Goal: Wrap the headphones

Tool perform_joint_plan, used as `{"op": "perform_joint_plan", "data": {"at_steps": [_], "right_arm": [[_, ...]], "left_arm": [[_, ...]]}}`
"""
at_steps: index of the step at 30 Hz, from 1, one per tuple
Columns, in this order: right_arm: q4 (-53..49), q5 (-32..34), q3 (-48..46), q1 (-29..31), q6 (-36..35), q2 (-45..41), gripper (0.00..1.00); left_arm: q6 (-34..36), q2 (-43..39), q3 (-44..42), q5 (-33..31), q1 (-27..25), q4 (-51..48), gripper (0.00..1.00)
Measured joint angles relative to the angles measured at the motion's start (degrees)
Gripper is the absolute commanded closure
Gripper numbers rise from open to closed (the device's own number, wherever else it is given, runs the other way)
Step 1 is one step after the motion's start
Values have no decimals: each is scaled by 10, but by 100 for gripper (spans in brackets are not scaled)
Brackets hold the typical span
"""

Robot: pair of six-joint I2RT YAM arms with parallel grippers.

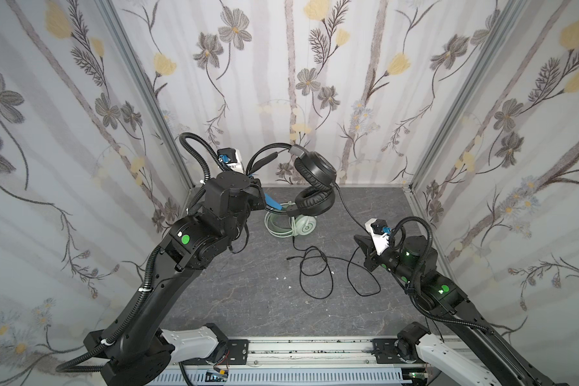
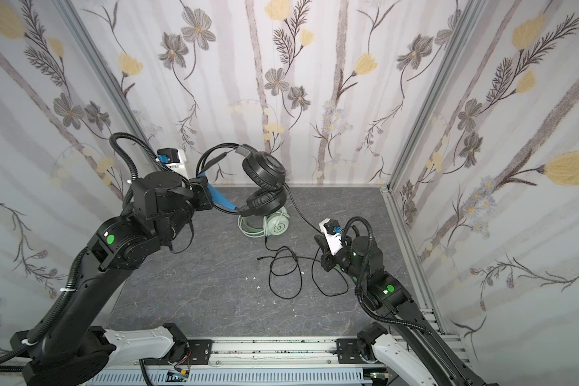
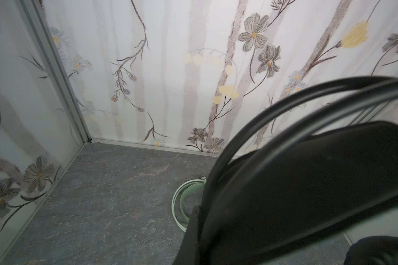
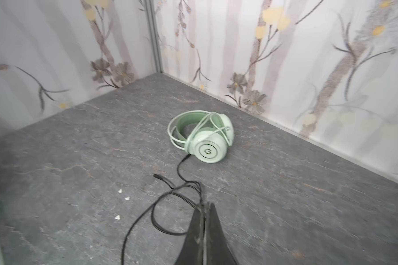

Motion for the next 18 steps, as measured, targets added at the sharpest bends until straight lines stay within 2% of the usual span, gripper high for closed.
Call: {"op": "perform_joint_plan", "data": {"at_steps": [5, 9, 14, 18], "right_arm": [[-82, 124, 93, 7, -70, 28, 100], [-113, 177, 150, 11, -104, 42, 100], [-114, 163, 177, 28, -138, 17, 100], [-115, 142, 189, 59, -167, 10, 100]], "left_arm": [[-2, -2, -25, -18, 14, 0, 100], [-3, -12, -59, -20, 34, 3, 100], [-20, -36, -112, -15, 87, 0, 100], [-21, -45, -136, -5, 107, -1, 100]]}}
